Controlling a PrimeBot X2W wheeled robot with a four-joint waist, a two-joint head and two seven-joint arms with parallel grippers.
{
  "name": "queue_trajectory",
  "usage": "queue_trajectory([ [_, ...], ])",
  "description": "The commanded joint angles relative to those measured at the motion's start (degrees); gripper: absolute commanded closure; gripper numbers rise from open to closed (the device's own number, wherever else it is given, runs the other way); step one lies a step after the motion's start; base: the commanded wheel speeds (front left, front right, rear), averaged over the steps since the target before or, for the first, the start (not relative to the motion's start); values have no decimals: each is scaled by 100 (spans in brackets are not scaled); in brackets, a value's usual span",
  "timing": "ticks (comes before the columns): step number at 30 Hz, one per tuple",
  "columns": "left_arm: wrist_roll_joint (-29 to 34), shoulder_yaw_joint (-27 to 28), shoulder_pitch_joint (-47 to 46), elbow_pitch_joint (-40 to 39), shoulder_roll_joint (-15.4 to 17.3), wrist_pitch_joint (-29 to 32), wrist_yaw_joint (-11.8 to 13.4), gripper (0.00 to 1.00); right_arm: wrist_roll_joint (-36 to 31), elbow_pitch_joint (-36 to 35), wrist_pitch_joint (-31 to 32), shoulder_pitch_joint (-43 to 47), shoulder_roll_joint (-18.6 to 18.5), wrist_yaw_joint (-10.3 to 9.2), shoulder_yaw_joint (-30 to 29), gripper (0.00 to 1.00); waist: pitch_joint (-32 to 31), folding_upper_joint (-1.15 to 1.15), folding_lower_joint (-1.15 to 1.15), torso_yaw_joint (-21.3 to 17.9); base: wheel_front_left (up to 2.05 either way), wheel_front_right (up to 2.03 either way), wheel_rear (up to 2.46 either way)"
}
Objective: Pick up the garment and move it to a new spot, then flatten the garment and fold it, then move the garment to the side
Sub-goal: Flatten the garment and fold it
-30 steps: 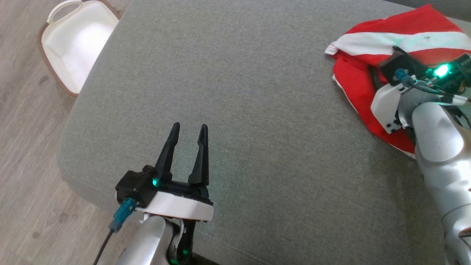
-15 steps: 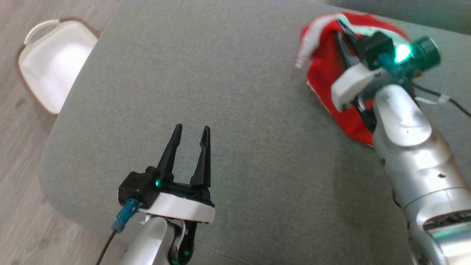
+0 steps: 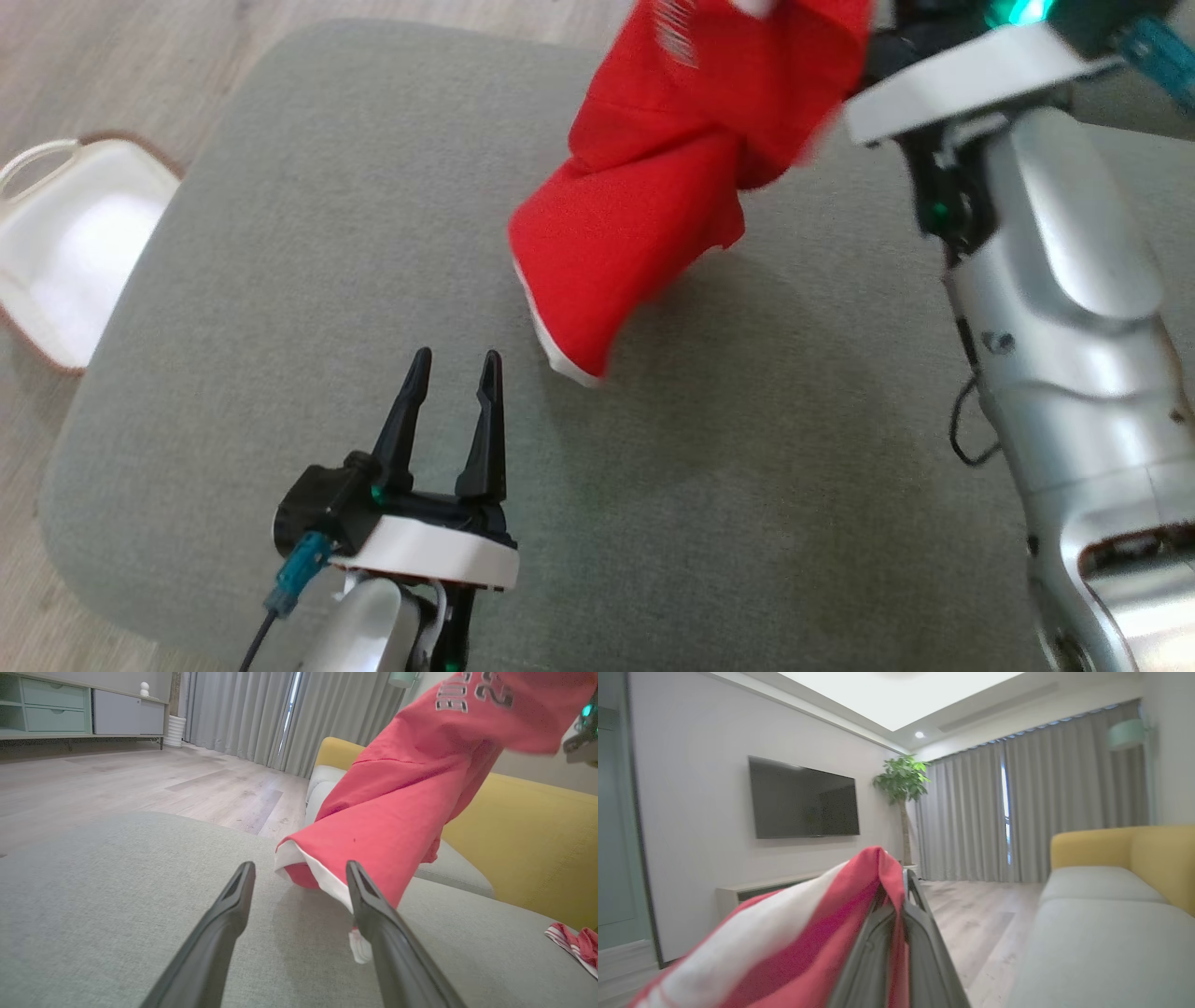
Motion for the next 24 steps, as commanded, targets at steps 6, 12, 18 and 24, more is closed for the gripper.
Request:
queue_trajectory([
  [6,65,220,-154,-228,19,-54,-45,0,-246,602,263,599,-266,-5,-1022,100,73,0,1,-206,0,0,0],
  [12,64,175,-230,-183,19,-55,-77,0,-1395,1837,485,885,-794,-5,-2264,0,187,0,1,-345,0,0,0],
  [18,99,242,-265,-171,19,-55,-71,0,-2143,1858,201,862,-398,-5,-3123,0,161,0,1,-573,0,0,0],
  [24,125,367,-209,-254,19,-55,-65,0,-2015,1034,-17,1148,77,-5,-2808,0,3,0,1,-856,0,0,0],
])
